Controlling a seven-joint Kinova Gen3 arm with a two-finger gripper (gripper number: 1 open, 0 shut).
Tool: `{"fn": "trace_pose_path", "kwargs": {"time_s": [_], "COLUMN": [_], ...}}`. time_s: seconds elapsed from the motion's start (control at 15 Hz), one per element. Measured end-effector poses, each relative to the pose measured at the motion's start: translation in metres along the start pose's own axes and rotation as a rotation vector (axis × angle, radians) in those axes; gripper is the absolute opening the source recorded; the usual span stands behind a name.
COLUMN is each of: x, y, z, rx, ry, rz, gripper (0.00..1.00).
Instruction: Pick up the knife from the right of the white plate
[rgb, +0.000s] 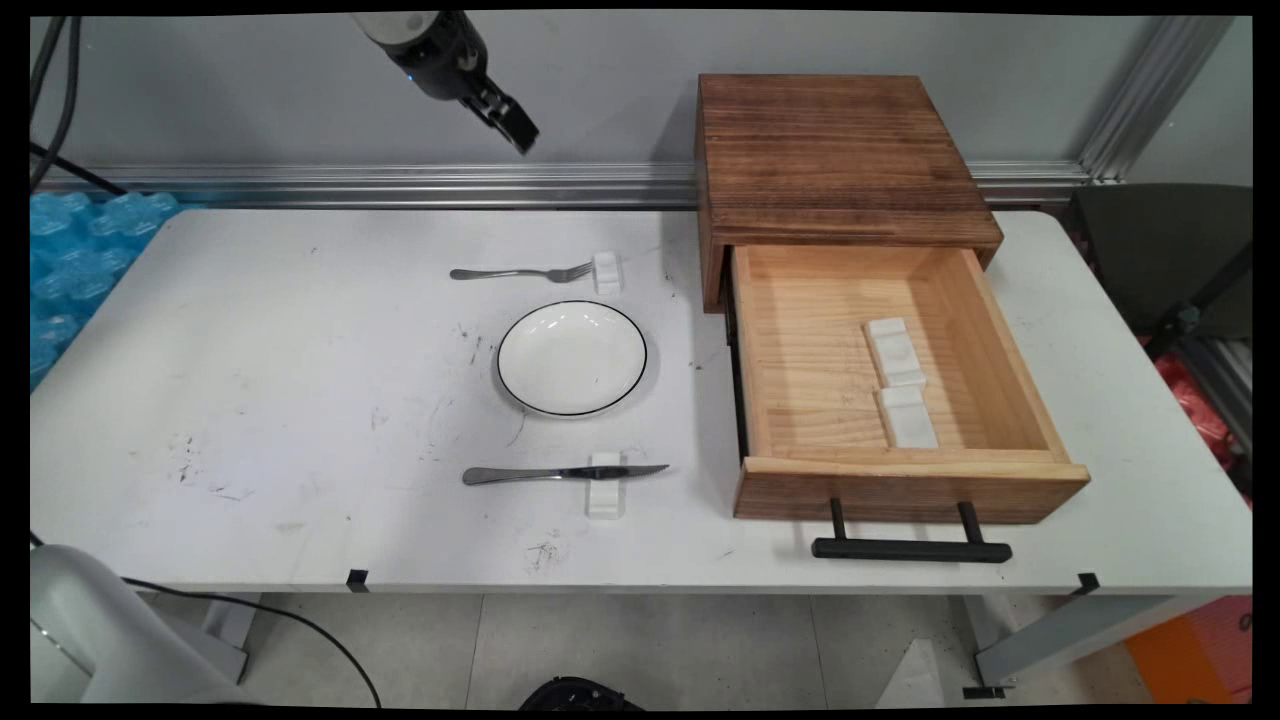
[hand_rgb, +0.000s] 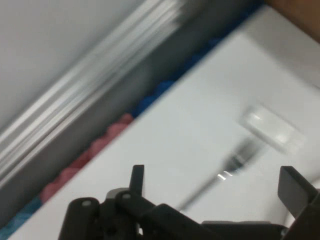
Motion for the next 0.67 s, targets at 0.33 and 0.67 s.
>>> {"fn": "trace_pose_path", "kwargs": {"time_s": [0.33,0.67], "x": [-0.021,-0.043], "y": [0.036,0.054], "z": [-0.032,-0.043], "rx": [-0.265,-0.434], "ry": [-0.133,-0.206], "rz": [0.302,0.506], "gripper": [1.0,1.0]}}
